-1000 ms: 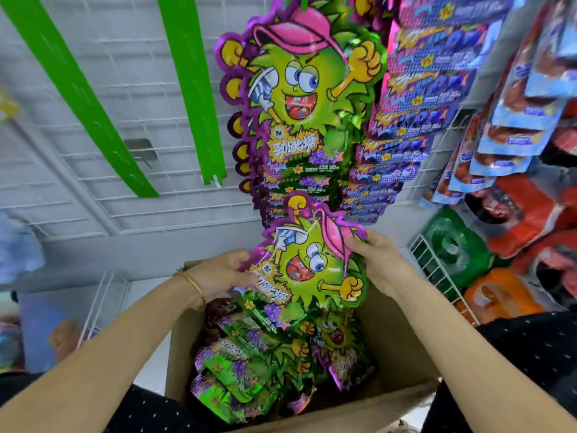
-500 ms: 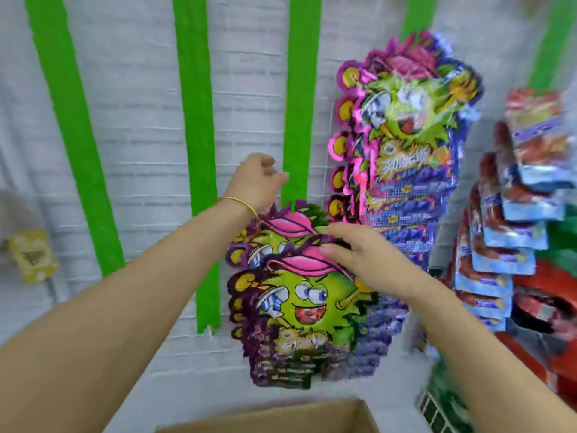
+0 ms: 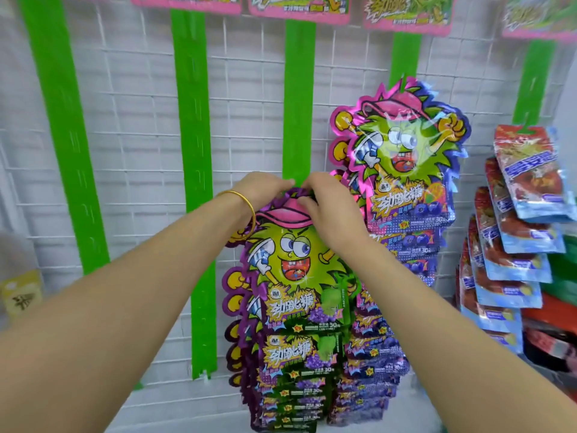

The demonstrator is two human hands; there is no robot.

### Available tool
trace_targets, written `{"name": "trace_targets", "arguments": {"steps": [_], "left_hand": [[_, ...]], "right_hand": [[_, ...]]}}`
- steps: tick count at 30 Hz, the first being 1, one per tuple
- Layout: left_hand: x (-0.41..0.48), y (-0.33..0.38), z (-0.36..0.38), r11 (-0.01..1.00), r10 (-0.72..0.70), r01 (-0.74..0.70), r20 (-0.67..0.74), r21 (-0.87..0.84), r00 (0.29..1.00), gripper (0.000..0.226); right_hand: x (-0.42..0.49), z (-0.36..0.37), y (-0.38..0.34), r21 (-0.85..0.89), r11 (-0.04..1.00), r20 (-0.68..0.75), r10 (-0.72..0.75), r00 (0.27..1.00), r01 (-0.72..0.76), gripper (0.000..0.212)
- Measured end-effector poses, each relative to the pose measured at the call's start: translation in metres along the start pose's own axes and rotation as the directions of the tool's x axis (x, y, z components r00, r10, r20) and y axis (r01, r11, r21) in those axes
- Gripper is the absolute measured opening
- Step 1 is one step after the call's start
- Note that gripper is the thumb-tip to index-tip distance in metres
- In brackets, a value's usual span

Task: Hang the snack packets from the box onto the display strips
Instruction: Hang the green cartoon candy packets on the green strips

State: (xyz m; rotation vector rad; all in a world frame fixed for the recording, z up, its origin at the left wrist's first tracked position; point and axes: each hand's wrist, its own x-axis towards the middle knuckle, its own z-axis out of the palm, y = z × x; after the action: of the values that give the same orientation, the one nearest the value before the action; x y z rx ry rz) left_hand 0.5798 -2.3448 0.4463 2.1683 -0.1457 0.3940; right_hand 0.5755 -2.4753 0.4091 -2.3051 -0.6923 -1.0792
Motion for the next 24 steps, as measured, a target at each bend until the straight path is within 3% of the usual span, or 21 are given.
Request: {"name": "trace_targets", "arguments": {"steps": [3,9,13,17,21,22,24], "left_hand": [[-0.001,-0.001,0.001,0.999,-0.015,0.015,-0.018,-0.036,1.000,0.024],[-0.002,-0.007,0.005,0.997,-0.037,0.034,-0.048,-0.074,0.998,0.036],[-0.011,-0.021,0.004,0.962,-0.018,0.019,0.004,-0.273,1.000,0.029],[-0.029,-0.038,0.006,0.983,0.115,-0.122,-0.058,-0.139,0.992,0.040],[-0.073,-0.066,0.012,0.931,0.364,-0.347,-0.282,0.109,0.888,0.047],[-0.091,-0.075,0.015,0.916,0.400,-0.379,-0.314,0.127,0.861,0.046],[-0.132,-0.101,0.025,0.921,0.389,-0.377,-0.294,0.097,0.873,0.046]], "right_hand": [[0.000,0.001,0.000,-0.041,0.999,0.024,0.012,1.000,-0.011,0.012],[-0.007,0.003,0.004,0.015,0.999,0.110,0.046,0.993,-0.048,0.011],[-0.018,0.012,0.007,0.030,0.997,0.174,0.062,0.983,-0.068,0.012],[-0.027,0.015,0.007,0.076,0.994,0.088,0.074,0.993,-0.081,0.022],[-0.058,0.012,0.007,-0.143,0.990,-0.114,-0.017,0.993,0.000,0.027],[-0.076,0.010,0.005,-0.164,0.986,-0.174,-0.032,0.984,0.003,0.027],[-0.122,0.010,0.001,-0.080,0.997,-0.205,-0.009,0.979,-0.007,0.026]]}}
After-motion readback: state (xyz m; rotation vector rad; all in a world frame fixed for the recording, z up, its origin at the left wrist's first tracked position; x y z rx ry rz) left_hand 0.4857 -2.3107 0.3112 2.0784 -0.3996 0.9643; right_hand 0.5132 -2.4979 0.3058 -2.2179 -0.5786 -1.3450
